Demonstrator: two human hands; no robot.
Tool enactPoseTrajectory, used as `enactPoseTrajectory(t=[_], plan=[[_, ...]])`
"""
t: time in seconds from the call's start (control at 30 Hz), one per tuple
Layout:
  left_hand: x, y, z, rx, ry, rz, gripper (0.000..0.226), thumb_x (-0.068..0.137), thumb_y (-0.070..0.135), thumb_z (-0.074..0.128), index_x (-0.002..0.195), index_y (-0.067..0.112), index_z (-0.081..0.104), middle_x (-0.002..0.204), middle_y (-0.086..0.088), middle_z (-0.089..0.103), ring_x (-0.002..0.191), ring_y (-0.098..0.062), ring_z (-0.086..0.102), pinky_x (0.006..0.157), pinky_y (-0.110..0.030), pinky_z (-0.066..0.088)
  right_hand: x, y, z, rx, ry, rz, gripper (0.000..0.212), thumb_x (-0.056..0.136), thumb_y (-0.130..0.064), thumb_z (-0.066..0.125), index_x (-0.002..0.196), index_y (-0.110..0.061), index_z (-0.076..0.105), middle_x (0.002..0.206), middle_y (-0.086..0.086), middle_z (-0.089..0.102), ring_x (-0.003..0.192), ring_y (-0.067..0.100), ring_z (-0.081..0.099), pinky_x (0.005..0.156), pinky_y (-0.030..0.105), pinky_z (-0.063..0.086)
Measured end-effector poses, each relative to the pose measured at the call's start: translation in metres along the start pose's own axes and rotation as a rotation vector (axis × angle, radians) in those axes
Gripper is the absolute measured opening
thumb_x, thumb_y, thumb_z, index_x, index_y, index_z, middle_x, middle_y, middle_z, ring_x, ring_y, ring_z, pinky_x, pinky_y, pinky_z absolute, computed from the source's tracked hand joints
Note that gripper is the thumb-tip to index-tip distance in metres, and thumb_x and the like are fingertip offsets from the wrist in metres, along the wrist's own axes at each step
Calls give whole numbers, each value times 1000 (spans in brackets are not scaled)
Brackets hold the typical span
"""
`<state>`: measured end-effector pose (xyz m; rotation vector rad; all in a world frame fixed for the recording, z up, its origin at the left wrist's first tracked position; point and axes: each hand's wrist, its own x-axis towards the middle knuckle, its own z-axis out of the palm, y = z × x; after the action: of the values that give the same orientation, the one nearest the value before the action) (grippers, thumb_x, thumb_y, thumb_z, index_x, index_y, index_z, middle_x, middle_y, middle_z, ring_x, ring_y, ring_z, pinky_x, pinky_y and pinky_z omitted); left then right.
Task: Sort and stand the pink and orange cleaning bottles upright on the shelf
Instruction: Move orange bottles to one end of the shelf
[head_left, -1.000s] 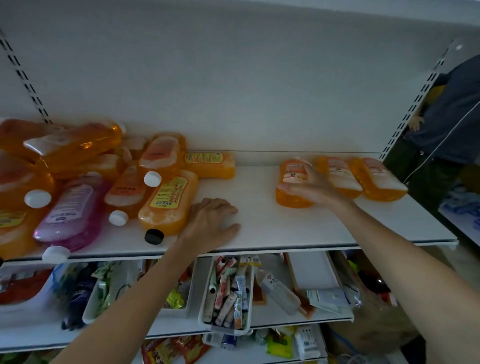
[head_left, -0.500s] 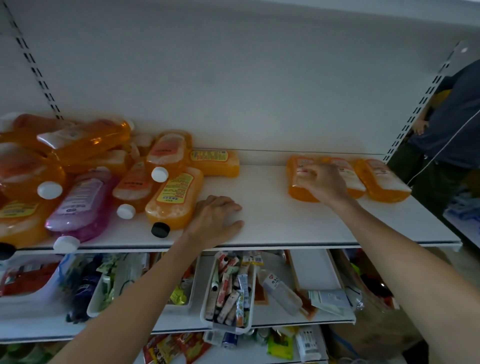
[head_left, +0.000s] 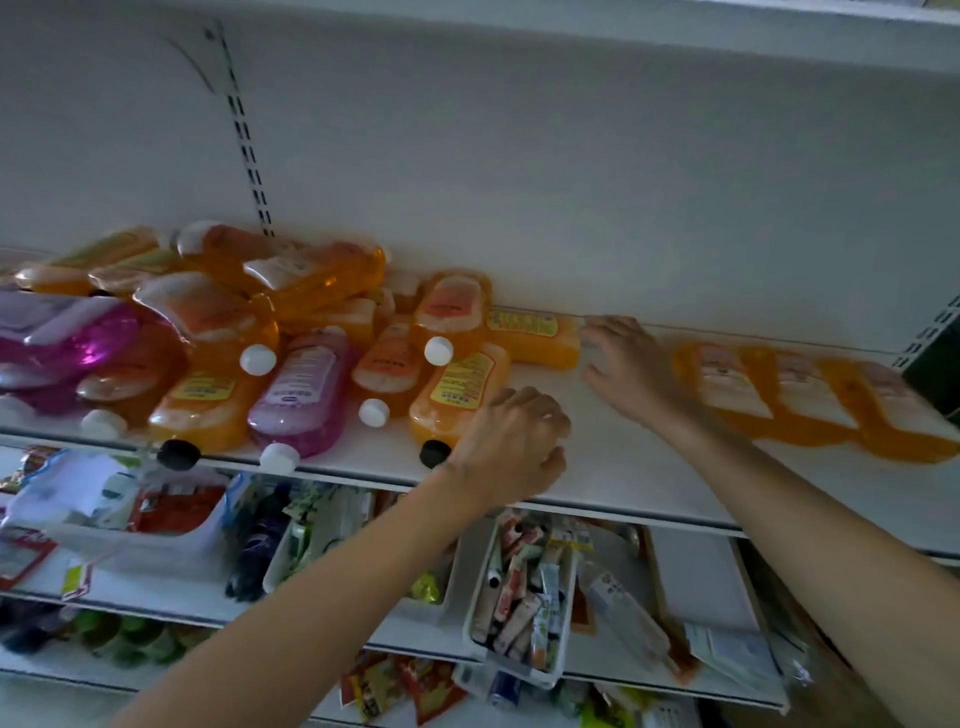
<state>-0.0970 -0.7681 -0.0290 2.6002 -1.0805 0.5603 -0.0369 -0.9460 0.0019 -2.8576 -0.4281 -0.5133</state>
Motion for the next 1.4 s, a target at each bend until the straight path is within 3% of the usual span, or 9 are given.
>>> enactPoseTrajectory(t=[0.17,0.27,0.47,0.67,0.77,0.87,1.03,1.2,1.4], plan=[[-23,-61,-27,-57,88,-177,18,72,11,59,87,11,69,100,-7,67,86,-28,62,72,-35,48,30,-62,18,111,-45,-185,53,87,-21,62,136,-10,45,144,8,43,133,24,36,107,25,20],[-46,-93,-34,-59,142,-298,19,74,16,57,88,11,69,104,-9,65,88,-30,61,71,-35,50,46,-90,31,67,-72,-251,64,85,-11,61,143,-15,35,151,8,30,139,25,25,112,35,18],[-59,-116,-40,-98,127,-404,24,77,17,55,95,12,69,116,-10,59,98,-34,55,76,-37,47,69,-113,55,84,-78,-302,57,79,-15,66,132,-21,46,147,6,28,139,34,16,103,54,34],[-52,-128,-38,-109,99,-415,28,82,19,59,110,17,60,122,-2,54,108,-25,51,75,-34,46,76,-104,56,215,-15,-380,50,80,-16,69,127,-16,52,140,5,42,136,27,28,106,35,30],[-48,-135,-39,-220,202,-388,49,81,25,66,127,24,48,128,-2,52,112,-26,51,84,-42,50,80,-110,36,497,56,-270,54,78,-8,70,128,-15,53,136,2,51,126,6,40,105,19,34],[-38,-133,-44,-262,285,-422,74,77,28,70,140,21,33,137,-9,43,123,-27,41,99,-43,39,74,-114,3,748,133,-22,53,80,-11,70,130,-17,52,124,-10,55,113,-3,46,89,-1,32],[-12,-124,-43,-178,365,-341,71,81,50,54,140,22,28,137,-8,42,124,-27,38,98,-42,36,63,-103,-45,990,81,-21,31,80,-13,71,106,-23,61,101,-15,63,96,0,58,84,19,47],[-10,-78,-37,-580,170,-288,71,81,61,44,140,44,9,120,11,53,94,7,56,70,-16,53,43,-83,-61,1173,62,92,18,86,-9,63,96,-24,61,73,-15,66,69,2,63,60,18,49],[-5,-25,-22,-724,181,-211,107,68,42,77,145,26,4,111,32,44,100,29,40,81,1,36,13,-56,-68,1271,159,299,13,88,-20,61,101,-21,59,83,-4,66,68,9,65,56,21,49]])
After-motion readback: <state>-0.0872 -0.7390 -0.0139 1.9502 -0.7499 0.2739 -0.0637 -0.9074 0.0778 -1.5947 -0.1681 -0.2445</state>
